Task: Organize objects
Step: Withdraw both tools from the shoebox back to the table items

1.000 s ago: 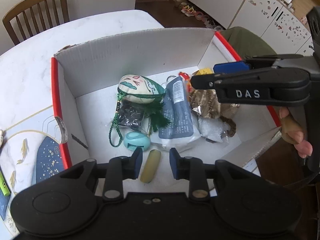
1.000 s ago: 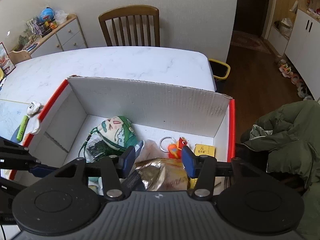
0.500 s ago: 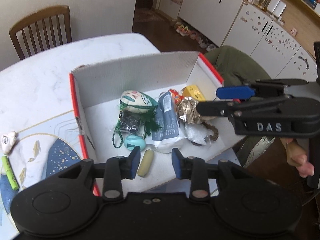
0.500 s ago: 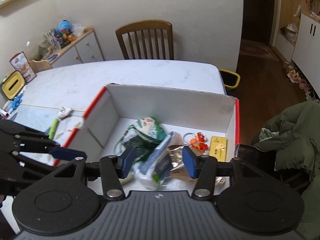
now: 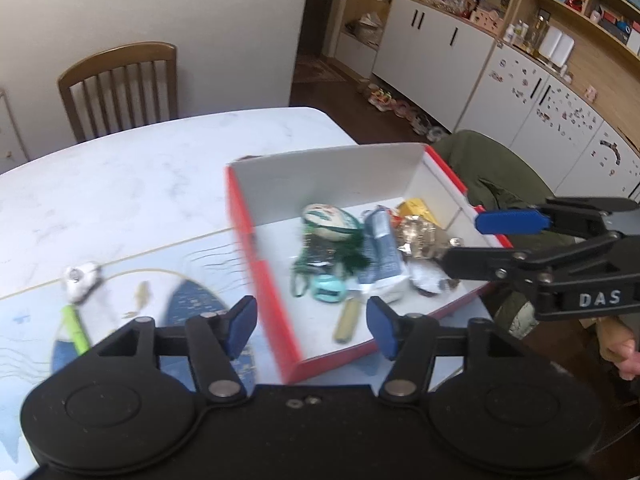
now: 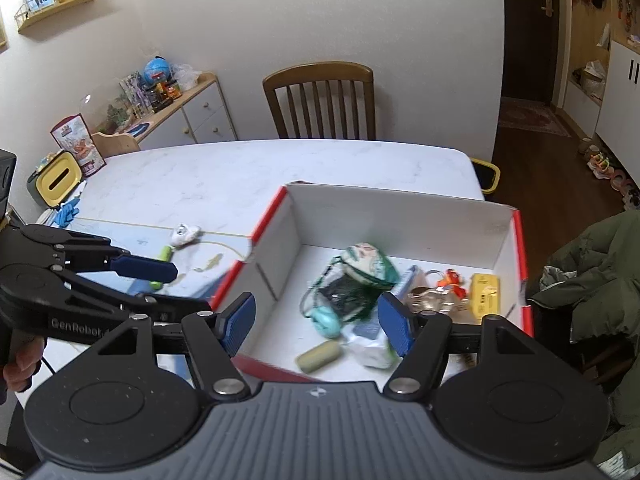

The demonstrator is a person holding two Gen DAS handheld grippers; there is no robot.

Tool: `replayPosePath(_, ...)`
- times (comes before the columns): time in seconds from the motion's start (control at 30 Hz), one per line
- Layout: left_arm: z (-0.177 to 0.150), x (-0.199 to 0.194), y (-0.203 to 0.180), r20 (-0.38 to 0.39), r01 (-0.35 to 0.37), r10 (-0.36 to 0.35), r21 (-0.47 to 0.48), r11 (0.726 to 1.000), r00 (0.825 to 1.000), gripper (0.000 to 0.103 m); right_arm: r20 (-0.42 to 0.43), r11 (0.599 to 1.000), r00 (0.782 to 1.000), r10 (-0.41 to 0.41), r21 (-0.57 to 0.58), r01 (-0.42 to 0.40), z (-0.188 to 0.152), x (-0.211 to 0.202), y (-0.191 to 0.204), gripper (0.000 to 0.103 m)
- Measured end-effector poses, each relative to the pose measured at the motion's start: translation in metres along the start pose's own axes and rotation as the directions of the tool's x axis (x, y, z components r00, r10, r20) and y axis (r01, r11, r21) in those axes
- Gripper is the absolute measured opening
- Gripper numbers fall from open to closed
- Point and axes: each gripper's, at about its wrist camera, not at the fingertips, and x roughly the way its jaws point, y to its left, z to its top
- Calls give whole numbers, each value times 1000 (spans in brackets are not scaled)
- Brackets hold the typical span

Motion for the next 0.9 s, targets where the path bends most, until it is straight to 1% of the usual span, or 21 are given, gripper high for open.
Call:
replayPosePath(0.1, -7, -14, 21, 26, -30, 30, -3, 1000, 999, 70, 1, 1000, 1000, 15, -1, -15, -1, 2, 19, 74)
replayPosePath(0.23, -15, -29, 58, 43, -43, 45, -49, 998, 998, 73, -15, 999, 999, 35, 0, -35, 1, 13, 45, 75)
replayPosePath(0.33, -20, -36, 87, 52, -45, 50, -86, 995, 997, 76, -24, 999, 999, 44, 5, -44, 5, 24, 65, 75)
replayPosePath(0.43, -24, -41, 109, 69, -66, 72, -96, 993, 995, 84, -27, 999, 998, 51, 3, -51, 10, 37, 87, 76)
replayPosePath(0.5, -27, -43, 125, 74, -69, 77, -104, 992, 994, 88, -29, 999, 998, 54, 2, -54, 13, 45, 102, 80)
replayPosePath(0.53, -29, -43, 133, 74, -72, 81, -109, 991, 994, 90, -32, 998, 998, 55, -1, -55, 15, 50, 109, 80)
replayPosePath(0.6, -33, -44, 148, 72, -75, 84, -119, 990, 994, 96, -38, 998, 998, 56, -8, -57, 19, 61, 122, 80)
replayPosePath(0.7, -41, -42, 168, 73, -91, 100, -126, 988, 992, 101, -50, 999, 998, 50, -14, -50, 26, 80, 141, 80)
replayPosePath(0.9, -53, -23, 202, 51, -116, 124, -140, 983, 991, 102, -79, 1000, 997, 24, -3, -24, 43, 122, 169, 80)
